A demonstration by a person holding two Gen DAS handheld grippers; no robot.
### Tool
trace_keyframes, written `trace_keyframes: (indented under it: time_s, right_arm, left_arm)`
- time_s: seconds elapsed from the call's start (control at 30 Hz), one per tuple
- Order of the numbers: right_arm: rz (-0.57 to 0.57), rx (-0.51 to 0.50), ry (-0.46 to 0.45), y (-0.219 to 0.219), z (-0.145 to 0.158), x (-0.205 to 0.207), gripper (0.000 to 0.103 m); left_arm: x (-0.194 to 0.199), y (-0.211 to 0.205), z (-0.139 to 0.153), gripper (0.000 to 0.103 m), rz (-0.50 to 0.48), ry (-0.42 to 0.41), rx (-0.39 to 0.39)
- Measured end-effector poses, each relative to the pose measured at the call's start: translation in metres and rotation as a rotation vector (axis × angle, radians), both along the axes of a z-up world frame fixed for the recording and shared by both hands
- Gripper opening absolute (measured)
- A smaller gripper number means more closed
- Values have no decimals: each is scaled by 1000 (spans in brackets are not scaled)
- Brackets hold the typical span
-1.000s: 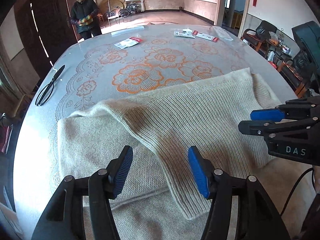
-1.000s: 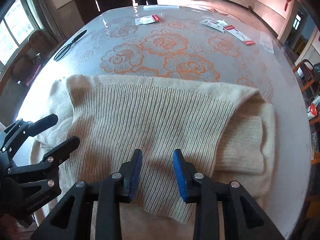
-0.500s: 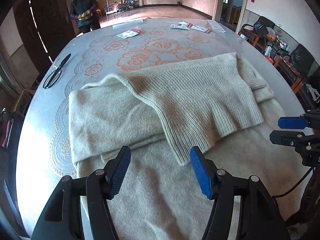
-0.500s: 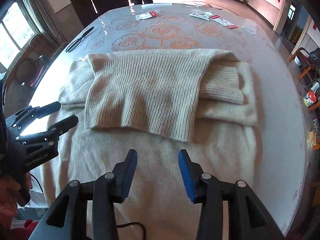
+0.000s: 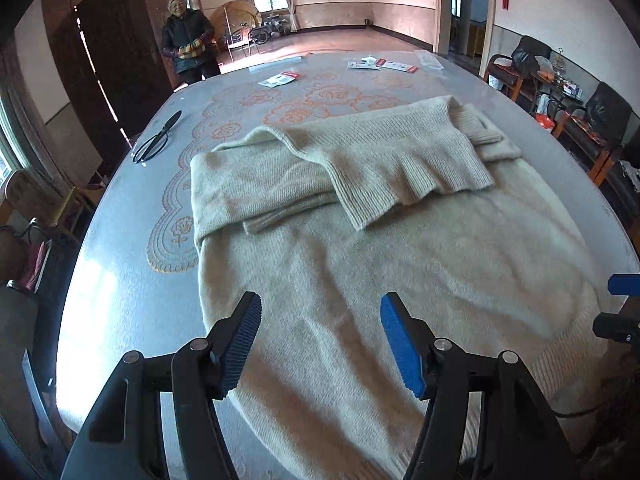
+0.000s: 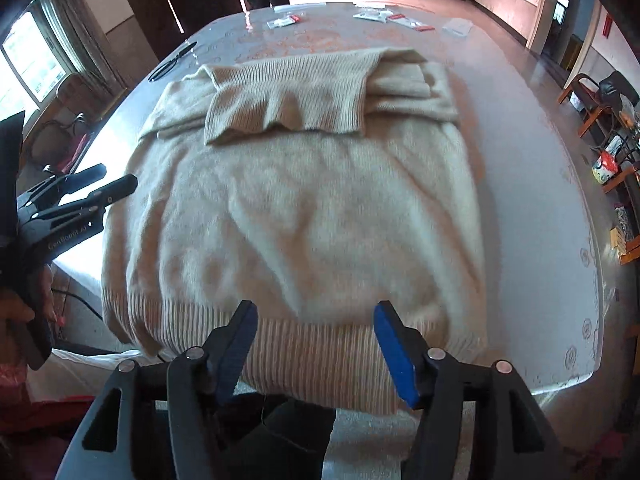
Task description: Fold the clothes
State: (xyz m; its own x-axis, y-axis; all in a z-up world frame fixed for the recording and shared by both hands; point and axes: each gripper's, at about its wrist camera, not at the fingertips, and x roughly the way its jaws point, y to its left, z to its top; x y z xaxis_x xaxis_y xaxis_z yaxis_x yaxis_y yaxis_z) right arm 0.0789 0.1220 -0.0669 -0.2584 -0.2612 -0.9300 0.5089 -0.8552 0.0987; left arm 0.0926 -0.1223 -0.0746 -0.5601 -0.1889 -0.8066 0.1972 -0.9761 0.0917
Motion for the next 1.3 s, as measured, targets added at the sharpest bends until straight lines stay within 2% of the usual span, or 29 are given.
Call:
trace_keyframes:
  time_s: [0.13,0.3,0.47,0.67,0.9,1.0,1.1,1.3]
  right_arm:
    - [-12,22,-38,34,-17,13,72]
    - [-62,47,-37,79,-30,14,72]
    - [-53,17,-57,109,-44,12,72]
    - [-22,7,-91,133,-64,4,72]
    - [17,-169,-138,161,-66,-1,74]
    - [98,-175,-66,158,-46,5,74]
    - [113,-221,-85,155,-49,-4,74]
    - [140,-316,-126,148,-56,-22,74]
  left_arm:
    - [29,4,-17,64,42,-37,-14]
    - [72,4,-43,64,133,-90,-28]
    - [115,1,-54,64,244,-44,6]
    - [149,-2,-54,64,373,-9,-5]
    - [162,-11,-77,64,375,42,134]
    - [153,-11,-80,64,353,42,126]
    - [148,-11,-85,64,318,38,117]
    - [146,-22,-96,64,316,47,165]
